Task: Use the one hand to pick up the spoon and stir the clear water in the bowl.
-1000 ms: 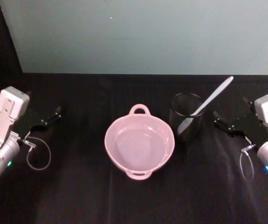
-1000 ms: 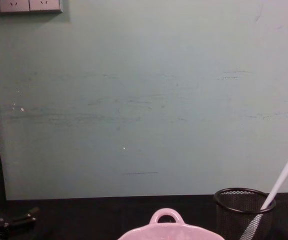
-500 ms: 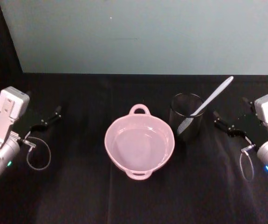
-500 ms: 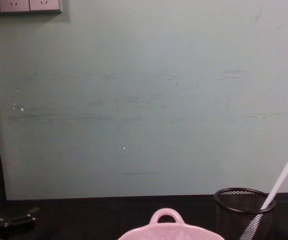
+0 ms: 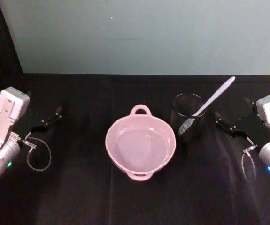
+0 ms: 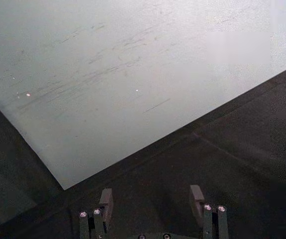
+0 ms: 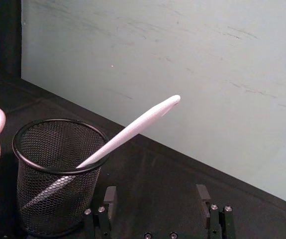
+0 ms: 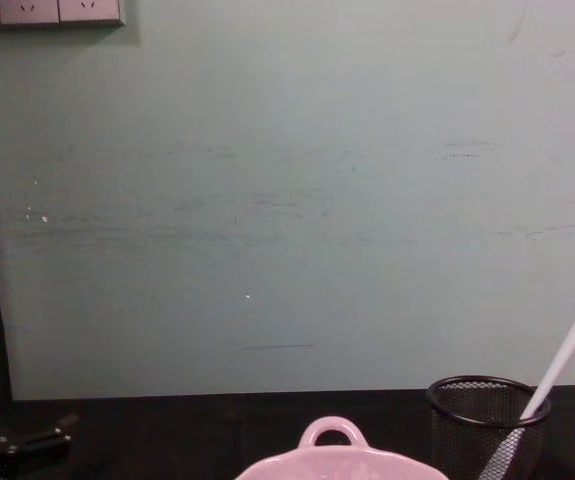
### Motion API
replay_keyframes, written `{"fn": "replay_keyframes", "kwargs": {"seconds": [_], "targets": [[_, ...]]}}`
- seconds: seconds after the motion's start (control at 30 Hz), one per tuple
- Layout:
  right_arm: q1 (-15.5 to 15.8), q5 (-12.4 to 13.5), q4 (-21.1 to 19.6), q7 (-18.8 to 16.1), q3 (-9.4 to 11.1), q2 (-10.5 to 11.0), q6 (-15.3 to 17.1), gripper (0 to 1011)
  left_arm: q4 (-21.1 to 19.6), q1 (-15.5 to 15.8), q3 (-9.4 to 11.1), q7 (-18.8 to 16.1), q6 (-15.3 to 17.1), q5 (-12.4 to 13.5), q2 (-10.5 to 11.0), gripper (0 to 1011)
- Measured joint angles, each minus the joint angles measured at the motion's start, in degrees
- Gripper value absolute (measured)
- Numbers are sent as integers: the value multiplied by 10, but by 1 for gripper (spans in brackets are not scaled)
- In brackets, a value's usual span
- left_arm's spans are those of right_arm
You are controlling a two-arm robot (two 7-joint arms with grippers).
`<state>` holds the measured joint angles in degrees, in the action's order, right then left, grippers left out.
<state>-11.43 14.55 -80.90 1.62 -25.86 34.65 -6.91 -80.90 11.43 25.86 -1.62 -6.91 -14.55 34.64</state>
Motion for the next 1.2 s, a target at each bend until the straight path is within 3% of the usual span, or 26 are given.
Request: {"fn": "replay_keyframes", "kwargs": {"seconds": [0.5, 0.73, 0.9, 1.2], "targets": [[0, 0, 0, 0, 0, 0, 0, 1003, 0, 0, 0, 0, 0, 0, 0, 1011], [25, 7, -39, -1, 25, 6, -1, 1003, 0, 0, 0, 0, 0, 0, 0, 1011], [54, 29, -82, -6, 50, 16, 3, 1002, 0, 0, 0, 0, 0, 0, 0, 1011], [106, 129, -158, -42, 108, 19, 44, 1003, 0, 0, 0, 0, 0, 0, 0, 1011]]}}
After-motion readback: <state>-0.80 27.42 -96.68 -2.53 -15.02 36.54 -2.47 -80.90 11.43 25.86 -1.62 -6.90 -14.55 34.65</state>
